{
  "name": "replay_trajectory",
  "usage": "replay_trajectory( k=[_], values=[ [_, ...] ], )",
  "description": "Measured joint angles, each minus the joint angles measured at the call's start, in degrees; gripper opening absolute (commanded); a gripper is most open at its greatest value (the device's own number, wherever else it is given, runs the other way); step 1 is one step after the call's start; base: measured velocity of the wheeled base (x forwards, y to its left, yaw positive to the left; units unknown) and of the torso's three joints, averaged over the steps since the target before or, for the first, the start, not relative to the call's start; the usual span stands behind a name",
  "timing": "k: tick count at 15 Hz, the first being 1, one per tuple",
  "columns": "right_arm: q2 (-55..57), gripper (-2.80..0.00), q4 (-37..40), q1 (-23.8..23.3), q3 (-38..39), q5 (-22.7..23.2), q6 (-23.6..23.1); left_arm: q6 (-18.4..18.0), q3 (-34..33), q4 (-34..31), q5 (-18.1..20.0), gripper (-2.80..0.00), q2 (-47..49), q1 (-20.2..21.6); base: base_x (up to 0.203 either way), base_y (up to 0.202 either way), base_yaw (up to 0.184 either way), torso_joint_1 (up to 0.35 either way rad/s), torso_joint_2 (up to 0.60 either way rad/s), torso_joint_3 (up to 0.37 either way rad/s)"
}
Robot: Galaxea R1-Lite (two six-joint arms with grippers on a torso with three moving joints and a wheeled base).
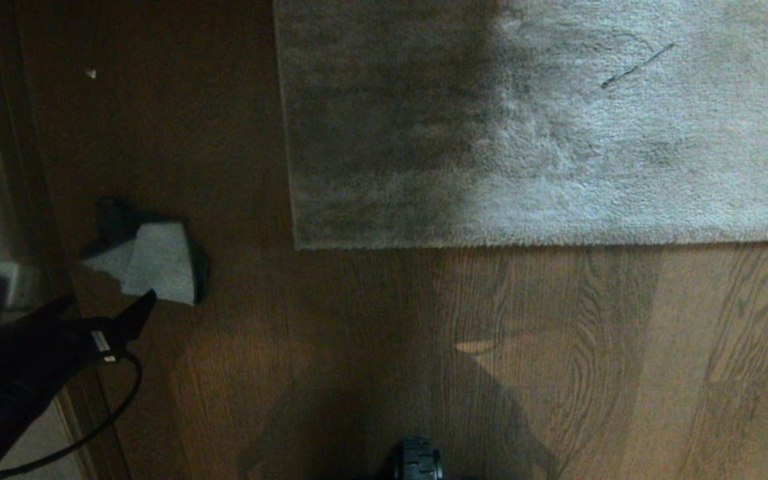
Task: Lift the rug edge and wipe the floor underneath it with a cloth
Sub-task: Put down the rag
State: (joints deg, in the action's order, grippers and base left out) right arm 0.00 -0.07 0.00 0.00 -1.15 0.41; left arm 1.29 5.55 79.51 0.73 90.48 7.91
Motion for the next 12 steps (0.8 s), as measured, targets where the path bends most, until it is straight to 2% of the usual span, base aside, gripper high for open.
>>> replay_trajectory(
  k=[11, 12],
  values=[
    [0.0, -2.80, 0.0, 0.0, 0.0, 0.0, 0.0, -0.3, -5.4, -0.4, -0.3, 0.00, -5.7, 0.2, 0.000, 0.000, 0.000, 0.000, 0.00, 0.000],
    [0.0, -2.80, 0.0, 0.0, 0.0, 0.0, 0.0, -0.3, -5.4, -0.6, -0.2, -2.80, -6.3, 0.2, 0.000, 0.000, 0.000, 0.000, 0.00, 0.000]
  ],
)
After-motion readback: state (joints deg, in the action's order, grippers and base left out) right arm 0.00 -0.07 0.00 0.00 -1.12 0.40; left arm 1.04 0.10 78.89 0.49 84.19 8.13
